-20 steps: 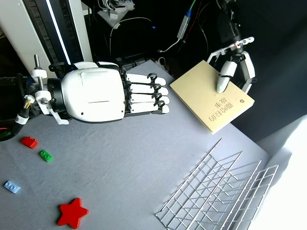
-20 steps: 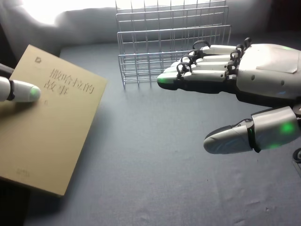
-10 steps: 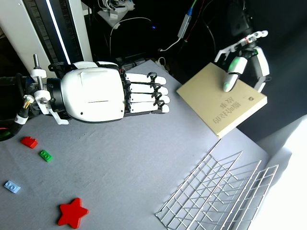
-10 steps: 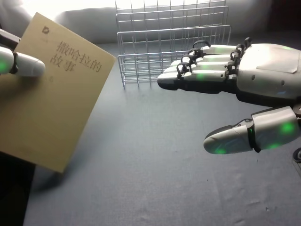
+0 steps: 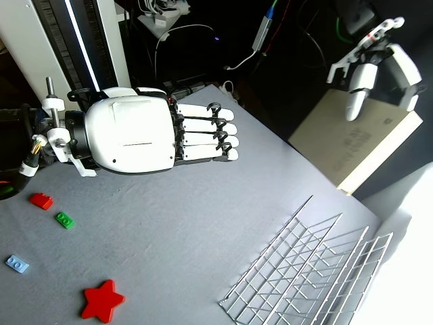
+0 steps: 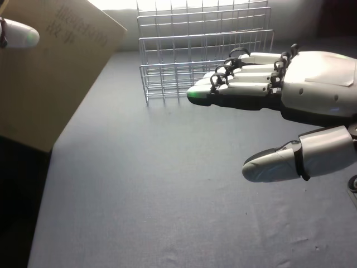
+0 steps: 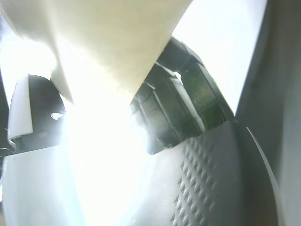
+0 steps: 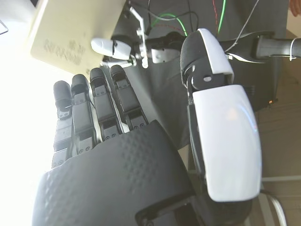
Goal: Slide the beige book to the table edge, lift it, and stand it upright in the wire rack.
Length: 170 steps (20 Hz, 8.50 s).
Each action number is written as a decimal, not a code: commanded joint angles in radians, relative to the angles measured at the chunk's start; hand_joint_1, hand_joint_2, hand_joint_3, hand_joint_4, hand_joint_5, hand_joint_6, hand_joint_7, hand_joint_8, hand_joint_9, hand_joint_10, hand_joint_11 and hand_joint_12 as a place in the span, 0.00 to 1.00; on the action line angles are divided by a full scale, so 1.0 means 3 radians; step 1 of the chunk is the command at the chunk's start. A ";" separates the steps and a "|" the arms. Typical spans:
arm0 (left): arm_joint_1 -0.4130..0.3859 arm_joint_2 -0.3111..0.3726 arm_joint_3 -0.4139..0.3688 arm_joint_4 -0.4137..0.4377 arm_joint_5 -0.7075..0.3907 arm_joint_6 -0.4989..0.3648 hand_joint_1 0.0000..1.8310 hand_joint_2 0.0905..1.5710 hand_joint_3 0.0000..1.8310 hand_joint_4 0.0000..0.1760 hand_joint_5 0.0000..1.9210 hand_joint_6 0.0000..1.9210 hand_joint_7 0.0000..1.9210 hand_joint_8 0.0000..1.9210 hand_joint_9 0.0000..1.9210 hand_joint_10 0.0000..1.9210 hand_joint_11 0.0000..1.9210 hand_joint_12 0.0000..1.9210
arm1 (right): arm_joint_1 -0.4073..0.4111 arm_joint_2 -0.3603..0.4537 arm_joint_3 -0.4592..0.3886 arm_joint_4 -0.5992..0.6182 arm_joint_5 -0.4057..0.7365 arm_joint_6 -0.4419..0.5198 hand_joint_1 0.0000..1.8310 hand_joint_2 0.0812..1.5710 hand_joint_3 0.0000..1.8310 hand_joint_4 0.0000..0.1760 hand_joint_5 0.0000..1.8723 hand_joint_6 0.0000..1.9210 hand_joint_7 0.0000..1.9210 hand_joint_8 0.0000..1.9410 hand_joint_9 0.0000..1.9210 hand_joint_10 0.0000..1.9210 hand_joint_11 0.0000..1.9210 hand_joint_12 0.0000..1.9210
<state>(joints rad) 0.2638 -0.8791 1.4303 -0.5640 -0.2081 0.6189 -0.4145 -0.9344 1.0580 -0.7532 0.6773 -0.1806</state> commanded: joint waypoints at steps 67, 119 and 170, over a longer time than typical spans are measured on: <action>0.0540 -0.1871 0.1435 0.0639 -0.3424 -0.2976 0.68 0.73 0.00 0.00 0.44 0.52 0.48 0.71 0.47 0.77 0.35 0.91 | 0.0013 0.0007 -0.0021 0.0079 0.0382 -0.0038 0.04 0.73 0.00 0.00 0.04 0.00 0.08 0.00 0.09 0.00 0.00 0.20; 0.0508 -0.2140 0.1573 0.0754 -0.3526 -0.3226 0.68 0.72 0.00 0.00 0.45 0.52 0.49 0.68 0.47 0.74 0.35 0.89 | -0.0253 0.0707 -0.0006 0.0104 0.0120 0.0407 0.04 0.73 0.00 0.00 0.04 0.00 0.07 0.00 0.09 0.00 0.00 0.21; 0.0709 -0.2648 0.2329 0.0445 -0.3629 -0.3815 0.68 0.72 0.00 0.00 0.45 0.50 0.48 0.70 0.46 0.75 0.35 0.89 | -0.0329 0.0953 0.0138 0.0487 0.0201 0.0680 0.06 0.73 0.00 0.00 0.05 0.00 0.08 0.00 0.09 0.00 0.00 0.25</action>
<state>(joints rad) 0.4789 -1.6802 2.1204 -0.4229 -1.1748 -0.5034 -0.5240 -0.6544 1.0973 -0.6617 0.6453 0.0124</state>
